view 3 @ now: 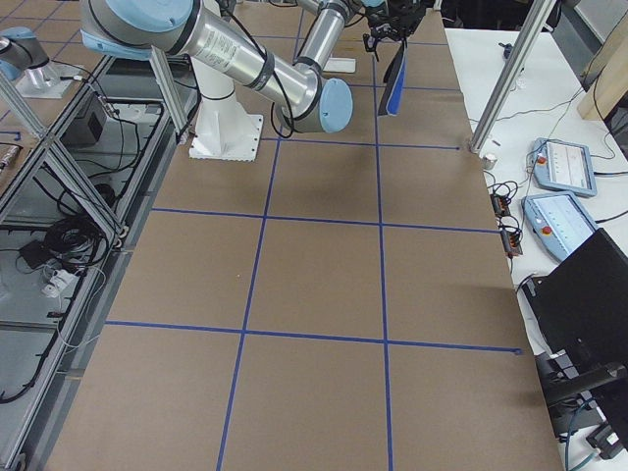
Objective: Hang towel on rack
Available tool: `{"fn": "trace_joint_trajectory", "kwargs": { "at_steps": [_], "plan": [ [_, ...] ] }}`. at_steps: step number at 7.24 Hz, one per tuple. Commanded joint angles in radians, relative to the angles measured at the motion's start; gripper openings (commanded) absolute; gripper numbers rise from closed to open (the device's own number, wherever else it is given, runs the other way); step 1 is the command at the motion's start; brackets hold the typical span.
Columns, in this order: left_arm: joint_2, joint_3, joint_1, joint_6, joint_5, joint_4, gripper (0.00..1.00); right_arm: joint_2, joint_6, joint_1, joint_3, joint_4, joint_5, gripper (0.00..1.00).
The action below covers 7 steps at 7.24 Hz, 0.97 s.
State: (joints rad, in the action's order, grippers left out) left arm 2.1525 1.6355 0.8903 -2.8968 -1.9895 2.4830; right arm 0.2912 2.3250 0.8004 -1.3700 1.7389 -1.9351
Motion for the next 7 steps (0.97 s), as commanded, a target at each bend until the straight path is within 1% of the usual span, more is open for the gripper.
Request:
{"fn": "trace_joint_trajectory", "kwargs": {
  "at_steps": [1, 2, 3, 5, 6, 7],
  "plan": [
    [0.000, -0.002, -0.001, -0.002, 0.006, 0.005, 0.91, 0.005, 0.001, -0.001, -0.024, 0.007, -0.004, 0.00],
    [0.000, -0.002, 0.001, -0.004, 0.006, 0.005, 0.71, 0.016, -0.001, -0.001, -0.046, 0.026, -0.004, 0.00],
    [-0.002, -0.002, 0.001, -0.007, 0.006, 0.005, 0.54, 0.029, -0.001, -0.001, -0.066, 0.028, -0.005, 0.00],
    [-0.002, 0.001, 0.002, -0.032, 0.006, 0.016, 0.26, 0.039, -0.001, -0.001, -0.081, 0.028, -0.005, 0.00],
    [-0.003, 0.001, 0.002, -0.033, 0.006, 0.022, 0.03, 0.039, -0.001, -0.001, -0.081, 0.030, -0.005, 0.00],
    [-0.003, 0.003, 0.002, -0.032, 0.005, 0.023, 0.00, 0.037, -0.001, -0.001, -0.081, 0.030, -0.007, 0.00]
  ]
}}
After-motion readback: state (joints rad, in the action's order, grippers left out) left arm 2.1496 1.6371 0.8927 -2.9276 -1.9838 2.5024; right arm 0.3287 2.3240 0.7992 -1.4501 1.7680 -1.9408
